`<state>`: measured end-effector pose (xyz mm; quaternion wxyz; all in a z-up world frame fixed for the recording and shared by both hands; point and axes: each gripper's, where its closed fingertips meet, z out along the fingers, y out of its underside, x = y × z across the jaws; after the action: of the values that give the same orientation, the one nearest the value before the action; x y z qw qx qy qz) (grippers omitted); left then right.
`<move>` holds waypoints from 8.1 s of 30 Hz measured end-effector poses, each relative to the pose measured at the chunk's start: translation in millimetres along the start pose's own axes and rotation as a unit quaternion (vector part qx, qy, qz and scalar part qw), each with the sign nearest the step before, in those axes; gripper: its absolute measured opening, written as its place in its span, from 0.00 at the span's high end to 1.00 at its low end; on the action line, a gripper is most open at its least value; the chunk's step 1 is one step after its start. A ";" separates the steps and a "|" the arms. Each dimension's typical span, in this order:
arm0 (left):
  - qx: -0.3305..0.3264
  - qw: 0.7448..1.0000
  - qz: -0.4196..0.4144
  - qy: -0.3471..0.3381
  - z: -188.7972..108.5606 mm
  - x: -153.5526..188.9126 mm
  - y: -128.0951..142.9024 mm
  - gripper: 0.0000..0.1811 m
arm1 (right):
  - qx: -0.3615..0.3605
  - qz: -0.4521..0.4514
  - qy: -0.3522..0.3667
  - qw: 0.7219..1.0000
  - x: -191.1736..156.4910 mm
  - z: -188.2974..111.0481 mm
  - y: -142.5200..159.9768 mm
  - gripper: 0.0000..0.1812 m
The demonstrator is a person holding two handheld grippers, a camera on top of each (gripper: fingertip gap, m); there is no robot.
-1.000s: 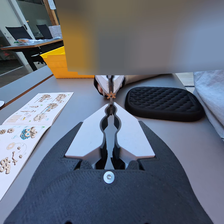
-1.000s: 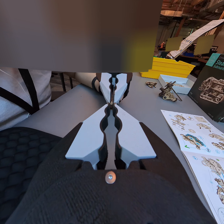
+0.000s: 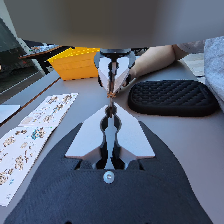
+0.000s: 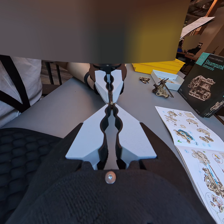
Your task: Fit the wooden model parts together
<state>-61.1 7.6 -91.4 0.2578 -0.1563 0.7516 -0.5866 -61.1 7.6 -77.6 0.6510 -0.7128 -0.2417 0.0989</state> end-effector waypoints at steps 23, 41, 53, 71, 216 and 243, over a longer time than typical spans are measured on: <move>-0.017 1.000 0.008 0.021 2.6 6.7 3.7 1.00 | 0.005 0.021 -0.035 0.999 -5.2 0.4 2.4 1.00; -0.015 0.999 0.040 -0.025 1.3 -10.0 0.4 1.00 | -0.058 -0.066 0.002 0.996 6.9 -8.1 -31.4 0.88; -0.120 0.993 -0.001 0.017 7.6 -3.2 24.3 1.00 | -0.099 -0.014 -0.017 0.995 7.5 9.0 5.8 0.95; -0.096 0.984 -0.124 0.083 6.2 2.1 23.8 0.95 | -0.007 0.317 -0.067 0.946 27.6 2.9 9.0 1.00; 0.015 0.969 -0.232 0.088 -1.0 -11.7 -1.7 1.00 | 0.001 0.183 -0.007 0.983 15.1 4.0 5.7 1.00; 0.022 0.951 -0.289 0.110 1.2 -14.9 -1.7 1.00 | -0.024 0.030 0.028 0.999 17.2 1.4 8.8 0.99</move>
<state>-48.4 14.2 -87.0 -0.0036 -0.2963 0.6849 -0.6656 -45.0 16.6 -83.4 0.6369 -0.7376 -0.2044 0.0924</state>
